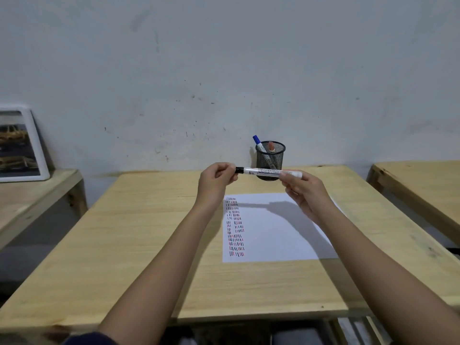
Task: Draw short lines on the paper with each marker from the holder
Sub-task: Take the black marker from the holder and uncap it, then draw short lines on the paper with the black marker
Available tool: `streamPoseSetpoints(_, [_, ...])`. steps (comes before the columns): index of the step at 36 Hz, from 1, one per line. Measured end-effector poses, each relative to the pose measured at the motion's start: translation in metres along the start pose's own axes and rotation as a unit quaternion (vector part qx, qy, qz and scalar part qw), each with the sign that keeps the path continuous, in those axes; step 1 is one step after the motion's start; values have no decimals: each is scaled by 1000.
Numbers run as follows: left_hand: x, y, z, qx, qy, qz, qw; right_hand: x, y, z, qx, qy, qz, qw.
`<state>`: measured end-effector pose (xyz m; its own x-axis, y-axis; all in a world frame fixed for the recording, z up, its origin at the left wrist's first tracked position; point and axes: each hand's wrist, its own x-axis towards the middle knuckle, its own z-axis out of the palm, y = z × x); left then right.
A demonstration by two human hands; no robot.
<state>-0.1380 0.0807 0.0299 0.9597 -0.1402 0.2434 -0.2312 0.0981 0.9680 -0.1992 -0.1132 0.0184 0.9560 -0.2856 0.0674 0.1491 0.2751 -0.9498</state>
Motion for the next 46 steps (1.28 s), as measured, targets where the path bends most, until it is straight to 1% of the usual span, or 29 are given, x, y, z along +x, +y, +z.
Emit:
streamPoseSetpoints(3, [0,-9,4,22,-24,15,999,-2,3,10,152,18,39,988])
streamPoseSetpoints(5, [-1,-13,8,51,-41,22,998,-3,5,19,196,21,47,979])
streamPoseSetpoints(7, [-2,-14,12,83,-47,29,995,-3,7,28,194,15,44,980])
streamPoseSetpoints(12, [0,-11,13,138,-23,36,989,3,14,40,185,18,35,982])
streamPoseSetpoints(16, [2,-12,9,151,-8,32,988,9,19,46,189,12,25,982])
streamPoseSetpoints(21, [9,-17,-5,156,18,26,987,13,22,55,198,-19,17,980])
streamPoseSetpoints(25, [22,-23,-29,173,37,4,984,19,21,52,238,1,12,971])
streamPoseSetpoints(27, [26,-26,-41,236,30,-1,971,23,23,48,250,22,11,968])
streamPoseSetpoints(29, [29,-31,-49,320,10,-3,947,27,27,45,249,38,15,968])
streamPoseSetpoints(33, [33,-46,-52,419,-26,-19,907,34,39,43,220,58,28,973])
streamPoseSetpoints(36, [36,-54,-49,501,-61,-10,863,36,46,43,186,55,33,981])
streamPoseSetpoints(37, [38,-57,-48,519,-66,-8,852,37,48,43,175,55,33,983])
streamPoseSetpoints(41, [41,-63,-44,554,-87,15,828,40,50,42,148,64,35,986])
streamPoseSetpoints(46, [43,-63,-41,557,-108,35,823,42,51,39,137,72,42,987])
